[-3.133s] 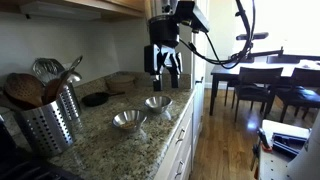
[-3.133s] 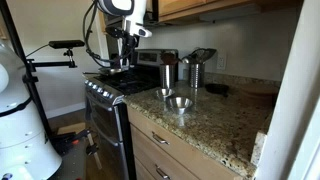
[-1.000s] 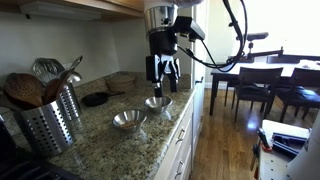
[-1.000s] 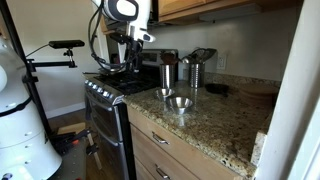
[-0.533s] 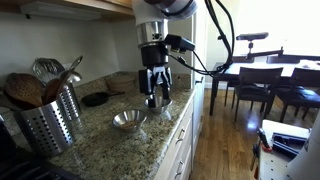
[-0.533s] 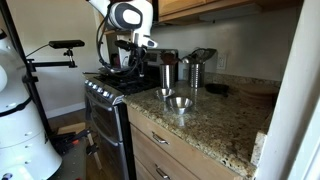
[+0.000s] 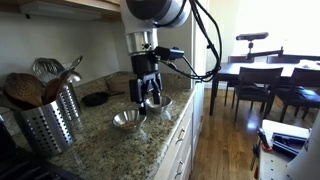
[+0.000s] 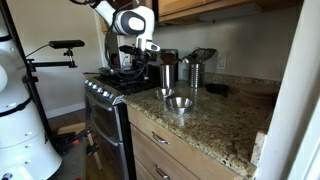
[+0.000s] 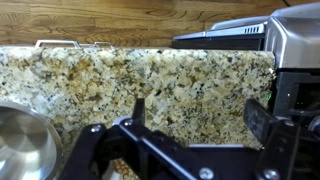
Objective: Pour the things in the bowl on the left into the bowl on the right
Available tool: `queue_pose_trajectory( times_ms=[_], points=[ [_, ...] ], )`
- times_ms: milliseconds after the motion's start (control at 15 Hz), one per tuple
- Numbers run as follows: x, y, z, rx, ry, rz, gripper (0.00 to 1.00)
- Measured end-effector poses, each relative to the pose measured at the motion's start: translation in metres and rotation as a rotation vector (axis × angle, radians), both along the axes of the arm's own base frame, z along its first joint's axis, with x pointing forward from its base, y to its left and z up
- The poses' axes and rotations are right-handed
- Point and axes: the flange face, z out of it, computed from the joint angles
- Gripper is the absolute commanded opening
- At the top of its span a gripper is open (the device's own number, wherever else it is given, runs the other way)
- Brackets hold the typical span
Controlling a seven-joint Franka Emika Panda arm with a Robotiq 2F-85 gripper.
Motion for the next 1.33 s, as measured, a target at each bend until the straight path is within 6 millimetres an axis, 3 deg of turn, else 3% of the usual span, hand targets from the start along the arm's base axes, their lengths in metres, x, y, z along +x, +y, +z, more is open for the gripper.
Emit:
queue_pose_trajectory(
  times_ms=[667,1333],
  points=[
    [0.034,0.057,-0.018,-0.028,-0.042,0.138,1.0],
    [0.066,0.067,-0.051,-0.02,-0.084,0.151,1.0]
  ],
)
